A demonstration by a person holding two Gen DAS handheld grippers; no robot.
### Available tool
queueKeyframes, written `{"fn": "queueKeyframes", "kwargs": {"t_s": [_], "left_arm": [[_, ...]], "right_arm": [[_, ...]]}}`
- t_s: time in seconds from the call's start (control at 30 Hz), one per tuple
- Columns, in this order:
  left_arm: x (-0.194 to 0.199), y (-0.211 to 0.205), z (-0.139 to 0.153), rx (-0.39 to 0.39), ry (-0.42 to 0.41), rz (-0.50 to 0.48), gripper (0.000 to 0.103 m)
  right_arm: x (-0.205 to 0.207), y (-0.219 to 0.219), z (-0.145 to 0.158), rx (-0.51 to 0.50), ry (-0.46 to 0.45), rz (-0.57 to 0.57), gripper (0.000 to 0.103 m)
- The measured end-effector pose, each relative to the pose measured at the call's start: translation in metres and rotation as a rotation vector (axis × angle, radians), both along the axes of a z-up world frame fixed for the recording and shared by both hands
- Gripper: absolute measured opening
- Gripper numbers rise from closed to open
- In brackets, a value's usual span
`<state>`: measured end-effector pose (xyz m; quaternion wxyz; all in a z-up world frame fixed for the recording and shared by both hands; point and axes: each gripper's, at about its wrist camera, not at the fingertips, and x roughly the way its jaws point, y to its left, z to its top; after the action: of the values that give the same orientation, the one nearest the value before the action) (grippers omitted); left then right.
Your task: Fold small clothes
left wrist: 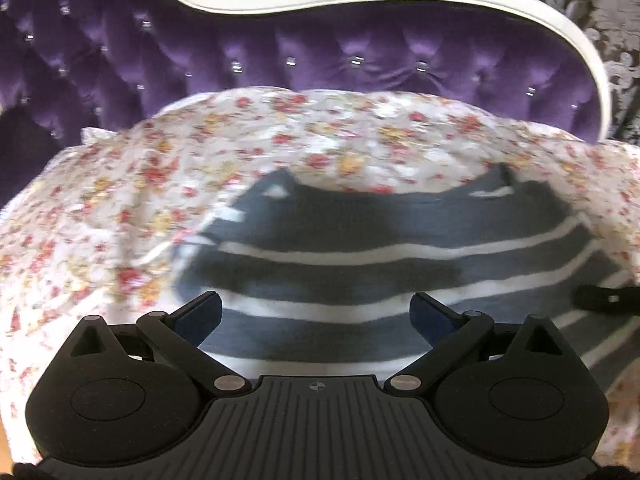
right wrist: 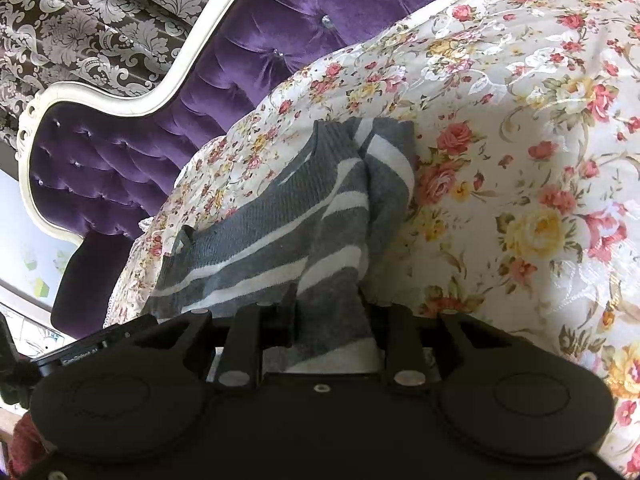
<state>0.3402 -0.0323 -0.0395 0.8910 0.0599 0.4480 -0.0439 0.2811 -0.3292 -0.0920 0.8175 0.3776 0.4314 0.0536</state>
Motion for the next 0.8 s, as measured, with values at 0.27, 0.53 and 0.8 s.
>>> {"fn": "queueKeyframes", "kwargs": {"t_s": [0.27, 0.53, 0.8], "left_arm": [[0.012, -0.026, -0.039, -0.007, 0.08, -0.011, 0.103], [0.014, -0.028, -0.04, -0.001, 0.051, -0.025, 0.103], [0.014, -0.013, -0.029, -0.117, 0.023, -0.01, 0.101]], "right_arm": [[-0.001, -0.002, -0.001, 0.014, -0.001, -0.002, 0.036], [0.001, -0.002, -0.004, 0.024, 0.012, -0.008, 0.04], [0.001, -0.004, -0.007, 0.046, 0.014, -0.026, 0.041]]}}
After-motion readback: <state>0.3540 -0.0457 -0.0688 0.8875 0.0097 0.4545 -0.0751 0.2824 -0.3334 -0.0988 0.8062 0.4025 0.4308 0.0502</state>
